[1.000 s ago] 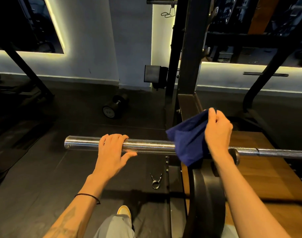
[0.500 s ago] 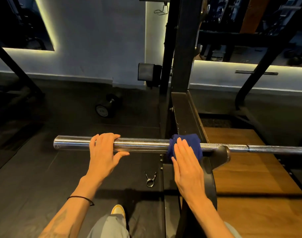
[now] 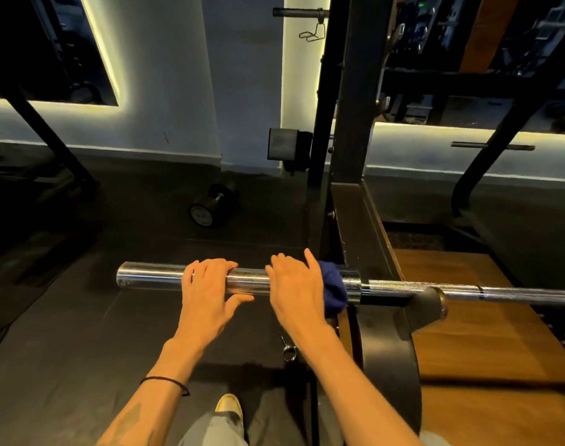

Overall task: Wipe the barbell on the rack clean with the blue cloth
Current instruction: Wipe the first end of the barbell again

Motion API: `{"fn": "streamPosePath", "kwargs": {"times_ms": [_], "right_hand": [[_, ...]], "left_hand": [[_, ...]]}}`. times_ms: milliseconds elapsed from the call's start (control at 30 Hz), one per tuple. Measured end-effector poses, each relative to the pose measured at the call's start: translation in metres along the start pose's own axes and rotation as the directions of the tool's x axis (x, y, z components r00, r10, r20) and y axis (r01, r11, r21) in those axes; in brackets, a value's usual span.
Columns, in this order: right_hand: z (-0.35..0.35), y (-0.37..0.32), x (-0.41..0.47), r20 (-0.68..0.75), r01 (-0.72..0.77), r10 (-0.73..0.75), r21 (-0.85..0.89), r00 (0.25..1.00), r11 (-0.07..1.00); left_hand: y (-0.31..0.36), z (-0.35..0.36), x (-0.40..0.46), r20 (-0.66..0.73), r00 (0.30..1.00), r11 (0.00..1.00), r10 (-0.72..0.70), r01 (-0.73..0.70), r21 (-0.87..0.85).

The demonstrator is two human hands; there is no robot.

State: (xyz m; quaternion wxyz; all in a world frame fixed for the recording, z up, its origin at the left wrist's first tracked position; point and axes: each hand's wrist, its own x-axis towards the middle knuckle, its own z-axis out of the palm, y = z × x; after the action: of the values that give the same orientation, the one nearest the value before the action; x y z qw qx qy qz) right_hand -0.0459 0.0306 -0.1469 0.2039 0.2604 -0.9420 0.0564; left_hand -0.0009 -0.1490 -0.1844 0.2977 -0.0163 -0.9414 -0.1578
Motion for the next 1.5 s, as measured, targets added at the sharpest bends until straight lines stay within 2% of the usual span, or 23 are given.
{"fn": "streamPosePath", "kwargs": {"times_ms": [100, 233, 367, 433, 533, 667, 833, 967, 1033, 1100, 1267, 1400, 1500], "right_hand": [[0.012, -0.022, -0.007, -0.187, 0.048, -0.023, 0.127, 0.982, 0.991], [0.017, -0.004, -0.026, -0.255, 0.141, -0.095, 0.168, 0.962, 0.976], [0.007, 0.035, -0.043, -0.189, 0.037, -0.022, 0.076, 0.982, 0.996], [0.005, 0.040, -0.041, -0.163, -0.050, 0.063, 0.085, 0.985, 0.995], [0.006, 0.028, -0.031, -0.117, -0.204, 0.215, 0.096, 0.970, 0.974], [0.007, -0.003, -0.023, -0.075, -0.274, 0.276, 0.038, 0.958, 0.961], [0.014, -0.043, -0.014, -0.059, -0.154, 0.161, 0.114, 0.985, 0.981], [0.008, -0.009, -0.019, -0.013, 0.020, -0.019, 0.072, 1.000, 0.997], [0.000, 0.019, -0.024, 0.019, 0.002, -0.002, 0.005, 1.000, 1.000], [-0.004, 0.037, -0.030, -0.015, -0.063, 0.063, -0.025, 0.998, 0.998], [0.013, 0.009, -0.030, -0.123, -0.200, 0.206, 0.060, 0.971, 0.978], [0.029, -0.034, -0.020, -0.155, -0.110, 0.141, 0.190, 0.978, 0.976], [0.028, -0.029, -0.017, -0.133, -0.004, 0.027, 0.166, 0.991, 0.986]], "left_hand": [[-0.001, -0.002, 0.003, -0.002, 1.000, 1.000, 0.000, 0.000, -0.004], [-0.001, -0.006, 0.003, 0.026, 1.000, 1.000, 0.013, -0.013, 0.000], [0.000, -0.006, 0.003, 0.019, 1.000, 1.000, -0.008, 0.008, 0.008], [0.002, -0.006, 0.003, 0.016, 1.000, 1.000, -0.003, 0.003, 0.021], [0.002, -0.005, 0.002, 0.022, 1.000, 0.999, -0.003, 0.002, 0.038], [0.005, -0.005, 0.001, 0.019, 0.999, 0.997, -0.027, 0.026, 0.079], [0.013, -0.004, -0.003, -0.015, 0.998, 0.994, -0.069, 0.070, 0.087], [0.007, -0.007, 0.000, 0.015, 1.000, 0.996, -0.021, 0.020, 0.091], [0.001, -0.010, 0.003, 0.024, 1.000, 0.996, 0.005, -0.007, 0.084], [-0.002, -0.010, 0.005, 0.042, 0.999, 0.995, 0.013, -0.017, 0.102], [0.006, -0.005, 0.001, 0.024, 1.000, 0.993, -0.001, -0.001, 0.114], [0.011, -0.006, -0.001, -0.006, 1.000, 0.994, -0.019, 0.019, 0.105], [-0.003, -0.019, 0.007, 0.085, 0.993, 0.989, 0.079, -0.089, 0.115]]}}
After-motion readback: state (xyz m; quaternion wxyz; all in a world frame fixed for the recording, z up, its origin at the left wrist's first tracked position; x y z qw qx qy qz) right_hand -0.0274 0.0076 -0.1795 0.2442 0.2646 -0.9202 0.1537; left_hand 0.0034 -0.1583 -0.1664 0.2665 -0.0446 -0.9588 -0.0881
